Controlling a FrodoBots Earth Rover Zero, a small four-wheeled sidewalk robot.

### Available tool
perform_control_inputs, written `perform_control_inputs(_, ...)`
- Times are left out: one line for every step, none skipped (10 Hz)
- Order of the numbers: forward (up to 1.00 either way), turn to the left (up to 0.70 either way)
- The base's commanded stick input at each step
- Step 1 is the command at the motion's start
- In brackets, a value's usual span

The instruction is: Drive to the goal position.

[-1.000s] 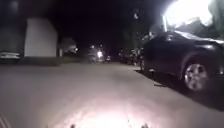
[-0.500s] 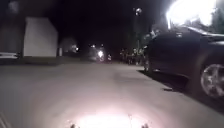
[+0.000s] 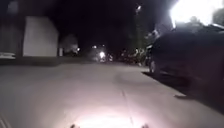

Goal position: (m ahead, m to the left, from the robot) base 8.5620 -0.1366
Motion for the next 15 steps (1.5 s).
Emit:
perform_control_inputs(0.85, 0.00)
perform_control_inputs(0.85, 0.00)
perform_control_inputs(0.85, 0.00)
perform_control_inputs(0.85, 0.00)
perform_control_inputs(0.85, 0.00)
perform_control_inputs(0.85, 0.00)
perform_control_inputs(0.85, 0.00)
perform_control_inputs(0.85, 0.00)
perform_control_inputs(0.85, 0.00)
perform_control_inputs(0.85, 0.00)
perform_control_inputs(0.85, 0.00)
perform_control_inputs(0.85, 0.00)
perform_control_inputs(0.85, 0.00)
perform_control_inputs(0.85, 0.00)
perform_control_inputs(0.85, 0.00)
